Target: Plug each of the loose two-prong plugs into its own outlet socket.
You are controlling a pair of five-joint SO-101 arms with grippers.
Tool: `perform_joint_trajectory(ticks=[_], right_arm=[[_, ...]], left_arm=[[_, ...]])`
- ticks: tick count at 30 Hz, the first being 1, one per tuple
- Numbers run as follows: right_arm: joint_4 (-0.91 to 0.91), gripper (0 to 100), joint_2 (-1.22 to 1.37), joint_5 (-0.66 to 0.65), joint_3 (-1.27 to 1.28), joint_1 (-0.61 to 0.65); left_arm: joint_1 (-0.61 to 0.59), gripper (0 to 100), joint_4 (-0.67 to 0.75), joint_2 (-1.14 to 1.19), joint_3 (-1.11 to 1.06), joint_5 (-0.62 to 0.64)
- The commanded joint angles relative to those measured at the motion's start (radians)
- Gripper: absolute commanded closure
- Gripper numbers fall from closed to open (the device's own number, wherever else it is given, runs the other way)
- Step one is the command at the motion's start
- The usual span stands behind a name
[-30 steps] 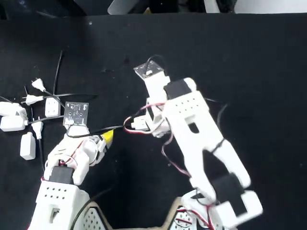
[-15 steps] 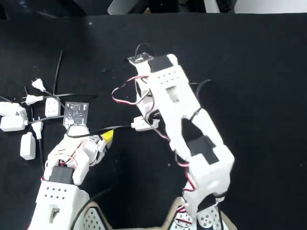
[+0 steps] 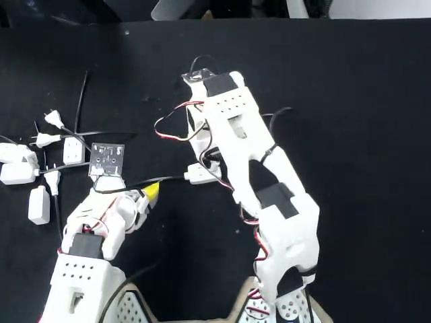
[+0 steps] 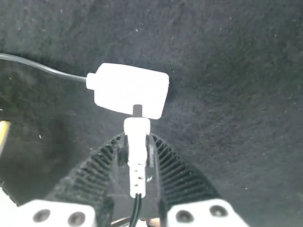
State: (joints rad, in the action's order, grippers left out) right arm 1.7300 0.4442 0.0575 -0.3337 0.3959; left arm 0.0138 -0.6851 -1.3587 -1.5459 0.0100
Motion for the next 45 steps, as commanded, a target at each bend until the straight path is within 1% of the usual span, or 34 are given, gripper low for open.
perform_joint_trajectory(ticks=[1,3,6,11,13,16,19,23,26,29,34,39,45], right_arm=[[0.037,98.8,-0.105,-0.006,0.027,-0.041],[0.037,98.8,-0.191,-0.035,0.093,-0.048],[0.031,98.8,-0.326,-0.064,0.216,-0.049],[0.014,98.8,-0.492,-0.118,0.389,-0.055],[0.009,98.8,-0.542,-0.14,0.438,-0.08],[0.009,98.8,-0.608,-0.186,0.492,-0.141],[0.006,98.8,-0.651,-0.23,0.532,-0.206],[-0.032,98.8,-0.684,-0.276,0.605,-0.281],[-0.046,98.8,-0.719,-0.354,0.677,-0.37],[-0.049,98.8,-0.783,-0.454,0.751,-0.48],[-0.049,98.8,-0.911,-0.591,0.855,-0.618],[-0.049,98.8,-1.007,-0.66,0.954,-0.657],[-0.089,98.8,-1.063,-0.669,1.013,-0.658]], left_arm=[[0.013,73,0.011,0.003,0.039,0.006],[0.013,73,-0.014,0.005,0.067,0.008],[0.015,73,-0.092,0.014,0.15,0.012],[0.015,73,-0.137,0.034,0.222,0.003],[0.015,73,-0.137,0.087,0.246,-0.028],[0.015,73,-0.132,0.23,0.311,-0.057],[0.022,73,-0.063,0.394,0.381,-0.054],[0.14,73,0.086,0.595,0.427,-0.051],[0.205,73,0.178,0.726,0.467,0.025],[0.214,73,0.236,0.845,0.513,0.106],[0.214,73,0.316,0.964,0.555,0.167],[0.216,73,0.37,1.0,0.547,0.175],[0.205,73,0.371,0.993,0.558,0.175]])
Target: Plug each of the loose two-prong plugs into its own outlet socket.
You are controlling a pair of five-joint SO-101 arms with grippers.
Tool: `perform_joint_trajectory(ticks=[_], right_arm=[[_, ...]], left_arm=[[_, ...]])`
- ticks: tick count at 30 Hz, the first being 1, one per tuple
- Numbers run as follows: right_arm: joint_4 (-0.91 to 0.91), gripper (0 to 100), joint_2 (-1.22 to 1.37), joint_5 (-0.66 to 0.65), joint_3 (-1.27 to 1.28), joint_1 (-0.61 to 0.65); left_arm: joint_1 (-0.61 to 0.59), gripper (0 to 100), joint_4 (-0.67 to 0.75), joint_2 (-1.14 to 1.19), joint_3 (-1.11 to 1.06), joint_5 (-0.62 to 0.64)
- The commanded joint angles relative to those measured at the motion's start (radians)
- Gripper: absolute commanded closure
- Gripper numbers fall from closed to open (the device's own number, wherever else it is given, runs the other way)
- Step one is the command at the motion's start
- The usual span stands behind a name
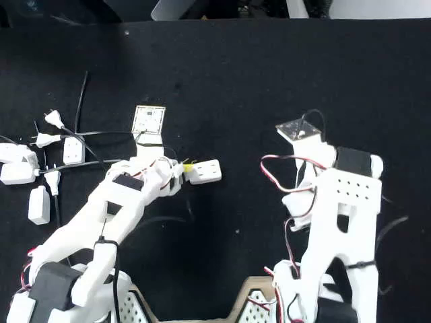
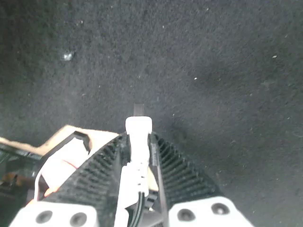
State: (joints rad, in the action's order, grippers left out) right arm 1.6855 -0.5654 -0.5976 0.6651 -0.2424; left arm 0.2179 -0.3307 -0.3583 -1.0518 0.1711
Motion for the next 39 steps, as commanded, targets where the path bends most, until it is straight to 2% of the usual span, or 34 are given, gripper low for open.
perform_joint_trajectory(ticks=[1,6,11,16,21,27,34,39], right_arm=[[-0.048,98.8,-0.056,-0.014,0.022,-0.02],[-0.048,98.8,-0.058,-0.014,0.038,-0.017],[-0.048,98.8,-0.059,-0.014,0.036,-0.015],[-0.048,98.8,-0.061,-0.014,0.036,-0.015],[-0.048,98.8,-0.061,-0.014,0.036,-0.015],[-0.048,98.8,-0.061,-0.014,0.036,-0.015],[-0.048,98.8,-0.061,-0.014,0.035,-0.015],[-0.048,98.8,-0.054,-0.006,0.035,0.025]], left_arm=[[-0.01,73,0.017,-0.008,0.064,0.014],[-0.064,73,0.037,0.003,0.064,0.015],[-0.068,78,0.038,0.012,0.087,0.008],[-0.059,76,0.034,0.158,0.165,0.006],[0.016,76,-0.097,0.267,0.257,0.005],[0.116,76,-0.209,0.184,0.254,0.005],[0.09,76,-0.212,0.072,0.153,0.003],[0.048,76,-0.207,-0.034,0.076,-0.075]])
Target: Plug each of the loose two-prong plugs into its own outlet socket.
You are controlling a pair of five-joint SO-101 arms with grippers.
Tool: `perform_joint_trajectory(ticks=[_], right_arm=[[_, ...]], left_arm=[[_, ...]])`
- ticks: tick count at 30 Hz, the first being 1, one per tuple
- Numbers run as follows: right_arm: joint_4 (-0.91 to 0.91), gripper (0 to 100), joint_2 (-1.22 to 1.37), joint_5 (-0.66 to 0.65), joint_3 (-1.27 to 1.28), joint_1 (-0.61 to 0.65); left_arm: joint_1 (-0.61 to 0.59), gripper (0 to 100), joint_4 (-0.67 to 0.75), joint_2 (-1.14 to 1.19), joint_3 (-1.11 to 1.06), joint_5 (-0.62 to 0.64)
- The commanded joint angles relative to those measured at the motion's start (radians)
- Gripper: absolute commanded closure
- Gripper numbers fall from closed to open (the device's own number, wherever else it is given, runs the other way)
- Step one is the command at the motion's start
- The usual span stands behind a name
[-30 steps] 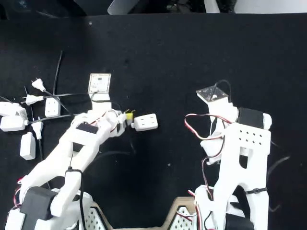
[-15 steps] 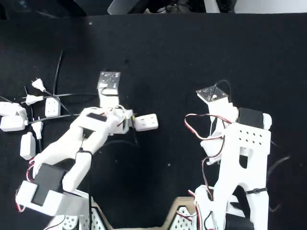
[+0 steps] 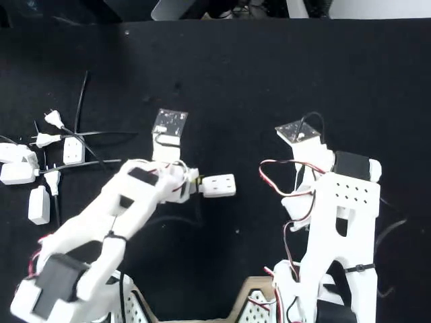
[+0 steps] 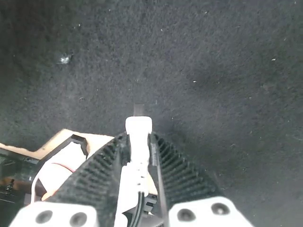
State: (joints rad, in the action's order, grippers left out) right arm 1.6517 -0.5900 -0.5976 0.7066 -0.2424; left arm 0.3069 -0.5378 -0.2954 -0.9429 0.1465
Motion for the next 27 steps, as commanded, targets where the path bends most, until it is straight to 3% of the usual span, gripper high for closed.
perform_joint_trajectory(ticks=[1,9,16,27], right_arm=[[-0.014,98.8,-0.03,-0.006,-0.007,0.037],[-0.014,98.8,-0.031,0.041,-0.007,0.132],[-0.014,98.8,-0.031,0.052,-0.007,0.164],[-0.014,98.8,-0.035,0.052,-0.007,0.164]], left_arm=[[-0.056,76,0.002,-0.109,-0.051,-0.064],[-0.159,76,-0.043,-0.117,-0.087,-0.077],[-0.168,76,-0.071,-0.117,-0.09,-0.08],[-0.374,76,-0.049,-0.11,-0.056,-0.199]])
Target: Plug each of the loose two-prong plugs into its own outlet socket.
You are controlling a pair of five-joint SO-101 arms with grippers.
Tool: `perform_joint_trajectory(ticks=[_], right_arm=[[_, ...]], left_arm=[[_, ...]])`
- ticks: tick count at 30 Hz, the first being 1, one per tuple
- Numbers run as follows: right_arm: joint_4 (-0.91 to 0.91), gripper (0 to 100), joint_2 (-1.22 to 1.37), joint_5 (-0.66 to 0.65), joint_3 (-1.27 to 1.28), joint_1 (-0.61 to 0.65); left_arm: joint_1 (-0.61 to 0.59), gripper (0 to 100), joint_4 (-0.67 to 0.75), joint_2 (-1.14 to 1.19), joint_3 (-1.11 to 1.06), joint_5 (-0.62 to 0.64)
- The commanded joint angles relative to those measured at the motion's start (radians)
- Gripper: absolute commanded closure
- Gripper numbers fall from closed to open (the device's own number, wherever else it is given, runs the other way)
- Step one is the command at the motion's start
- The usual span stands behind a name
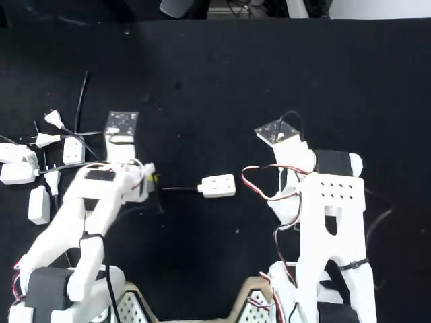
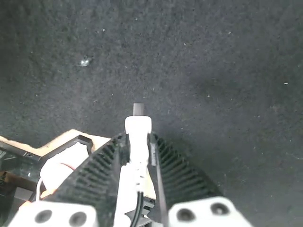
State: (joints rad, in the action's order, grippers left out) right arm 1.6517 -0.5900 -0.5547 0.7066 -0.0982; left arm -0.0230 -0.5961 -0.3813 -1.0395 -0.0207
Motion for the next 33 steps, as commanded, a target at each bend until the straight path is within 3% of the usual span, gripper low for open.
perform_joint_trajectory(ticks=[1,6,10,18,25,33], right_arm=[[-0.014,98.8,-0.035,0.009,-0.007,0.02],[-0.014,98.8,-0.036,0.009,-0.007,0.02],[-0.014,98.8,-0.036,0.009,-0.007,0.02],[-0.014,98.8,-0.031,0.006,-0.008,0.02],[-0.014,98.8,-0.028,0.009,-0.062,0.021],[0.014,98.8,0.143,0.114,-0.193,0.201]], left_arm=[[-0.048,76,0.011,-0.015,0.039,-0.037],[-0.054,76,0.006,0.074,0.042,-0.043],[-0.048,76,-0.092,0.087,0.073,-0.037],[-0.047,76,-0.302,-0.051,0.084,-0.034],[-0.048,76,-0.324,-0.189,0.044,-0.043],[-0.047,76,-0.316,-0.204,0.041,-0.035]])
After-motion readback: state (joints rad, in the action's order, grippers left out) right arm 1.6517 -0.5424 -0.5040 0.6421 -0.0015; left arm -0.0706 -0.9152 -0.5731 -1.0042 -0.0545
